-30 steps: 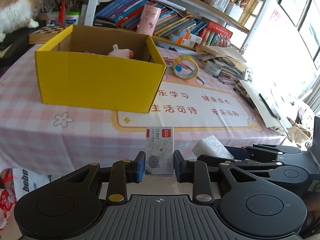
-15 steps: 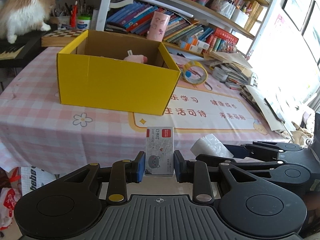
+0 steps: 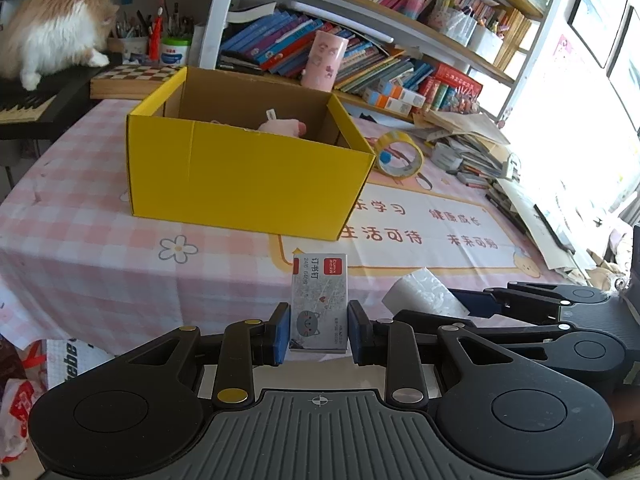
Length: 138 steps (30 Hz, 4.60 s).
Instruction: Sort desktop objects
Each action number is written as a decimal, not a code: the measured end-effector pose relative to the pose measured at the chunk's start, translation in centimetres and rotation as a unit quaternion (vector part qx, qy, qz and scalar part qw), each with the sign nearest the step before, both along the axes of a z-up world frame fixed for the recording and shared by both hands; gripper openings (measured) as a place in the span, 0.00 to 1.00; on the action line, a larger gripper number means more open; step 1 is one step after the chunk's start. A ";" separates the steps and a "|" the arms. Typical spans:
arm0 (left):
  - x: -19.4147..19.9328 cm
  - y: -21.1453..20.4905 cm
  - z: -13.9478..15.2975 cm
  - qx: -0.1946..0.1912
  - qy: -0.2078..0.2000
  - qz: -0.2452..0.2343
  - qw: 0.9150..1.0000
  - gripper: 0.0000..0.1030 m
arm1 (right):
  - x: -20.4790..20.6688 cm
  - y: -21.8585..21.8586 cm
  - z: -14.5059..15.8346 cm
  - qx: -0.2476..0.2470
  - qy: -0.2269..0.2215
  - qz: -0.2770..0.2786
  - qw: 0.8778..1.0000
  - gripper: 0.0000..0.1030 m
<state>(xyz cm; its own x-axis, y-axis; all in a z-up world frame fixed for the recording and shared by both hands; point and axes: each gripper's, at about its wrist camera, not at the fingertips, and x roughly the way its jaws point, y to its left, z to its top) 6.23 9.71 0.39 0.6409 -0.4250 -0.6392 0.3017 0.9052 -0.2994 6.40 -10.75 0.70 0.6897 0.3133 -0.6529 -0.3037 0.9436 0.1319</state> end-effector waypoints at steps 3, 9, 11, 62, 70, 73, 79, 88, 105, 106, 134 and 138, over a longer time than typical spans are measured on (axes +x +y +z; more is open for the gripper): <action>0.0 0.0 0.0 0.000 0.000 0.000 1.000 0.27 | 0.2 0.3 0.1 0.000 -0.001 0.001 1.000 0.39; 0.4 0.4 0.0 -0.001 -0.005 0.000 1.000 0.27 | 0.5 0.7 0.4 -0.002 -0.005 0.004 1.000 0.39; 0.5 0.7 0.1 -0.002 -0.006 0.002 1.000 0.27 | 0.7 0.9 0.5 -0.004 -0.007 0.006 1.000 0.39; 19.0 0.0 1.6 0.062 -0.040 0.138 0.988 0.27 | 23.2 0.2 4.5 0.009 -0.067 0.143 0.987 0.39; 21.3 -0.9 -0.3 0.091 0.010 0.133 0.987 0.28 | 26.8 -0.5 3.3 0.014 -0.047 0.147 0.988 0.39; 22.1 -1.2 -0.7 0.099 0.023 0.131 0.986 0.28 | 28.1 -0.4 3.3 0.012 -0.050 0.154 0.987 0.39; 23.3 -1.8 -1.3 0.113 0.039 0.129 0.984 0.28 | 31.0 0.1 3.1 0.018 -0.039 0.160 0.986 0.39; 24.4 -2.4 -1.6 0.123 0.045 0.125 0.983 0.30 | 33.5 2.1 2.7 -0.008 -0.034 0.205 0.978 0.39; 23.0 -3.2 0.0 0.123 0.005 0.115 0.986 0.64 | 35.6 3.8 1.2 -0.036 0.032 0.223 0.974 0.39; 22.9 -3.3 0.0 0.125 0.005 0.112 0.986 0.64 | 35.6 3.8 1.2 -0.037 0.032 0.225 0.973 0.40; 18.2 -2.6 2.7 0.103 -0.043 0.127 0.986 0.69 | 31.0 1.0 4.8 0.012 -0.052 0.146 0.988 0.50; 17.3 -2.3 3.1 0.100 -0.053 0.126 0.986 0.70 | 29.5 0.1 5.3 0.011 -0.065 0.128 0.990 0.50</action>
<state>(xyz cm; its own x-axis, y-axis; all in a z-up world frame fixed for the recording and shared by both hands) 23.56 7.40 3.52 0.7778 -0.1156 -0.6178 0.0794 0.9931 -0.0859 35.92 -10.61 6.04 0.6637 0.5026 -0.5540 -0.5487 0.8305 0.0961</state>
